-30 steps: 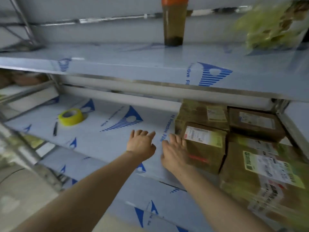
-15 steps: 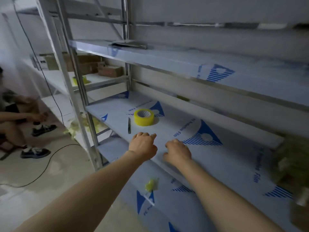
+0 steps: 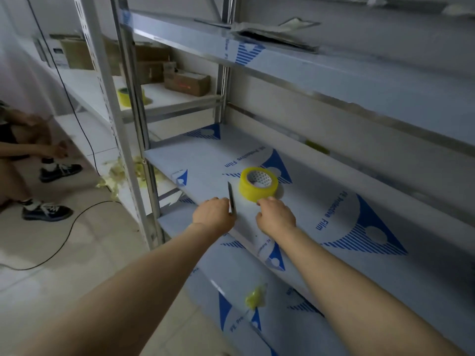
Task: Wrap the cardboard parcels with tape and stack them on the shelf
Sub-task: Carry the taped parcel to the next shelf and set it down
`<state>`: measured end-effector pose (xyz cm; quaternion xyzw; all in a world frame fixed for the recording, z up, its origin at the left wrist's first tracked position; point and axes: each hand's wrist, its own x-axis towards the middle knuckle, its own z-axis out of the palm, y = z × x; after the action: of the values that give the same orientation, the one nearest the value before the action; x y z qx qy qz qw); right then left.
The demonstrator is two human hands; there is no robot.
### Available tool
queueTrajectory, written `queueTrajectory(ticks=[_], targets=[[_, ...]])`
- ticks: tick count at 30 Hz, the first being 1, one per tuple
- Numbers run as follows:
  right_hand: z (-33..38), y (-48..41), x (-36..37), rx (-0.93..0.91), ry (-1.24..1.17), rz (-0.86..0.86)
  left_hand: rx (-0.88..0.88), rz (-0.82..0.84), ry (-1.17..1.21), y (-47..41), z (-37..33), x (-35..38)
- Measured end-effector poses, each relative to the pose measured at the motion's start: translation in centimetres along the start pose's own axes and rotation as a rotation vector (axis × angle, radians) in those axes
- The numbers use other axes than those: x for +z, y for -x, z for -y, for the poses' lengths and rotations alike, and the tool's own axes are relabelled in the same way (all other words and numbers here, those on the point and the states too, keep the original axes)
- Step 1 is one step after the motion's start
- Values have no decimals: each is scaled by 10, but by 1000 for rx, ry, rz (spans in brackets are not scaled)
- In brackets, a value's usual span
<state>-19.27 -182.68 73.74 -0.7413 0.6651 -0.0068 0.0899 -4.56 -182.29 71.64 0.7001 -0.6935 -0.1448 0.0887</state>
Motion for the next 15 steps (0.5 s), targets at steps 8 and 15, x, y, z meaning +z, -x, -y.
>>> queueTrajectory(ticks=[8,15], targets=[[-9,-89,15,-40,35,-19,-47,82,-25,-77,-1,6],[-16,-120,19,-28,112,71,-81,239,-69,-118,-11,24]])
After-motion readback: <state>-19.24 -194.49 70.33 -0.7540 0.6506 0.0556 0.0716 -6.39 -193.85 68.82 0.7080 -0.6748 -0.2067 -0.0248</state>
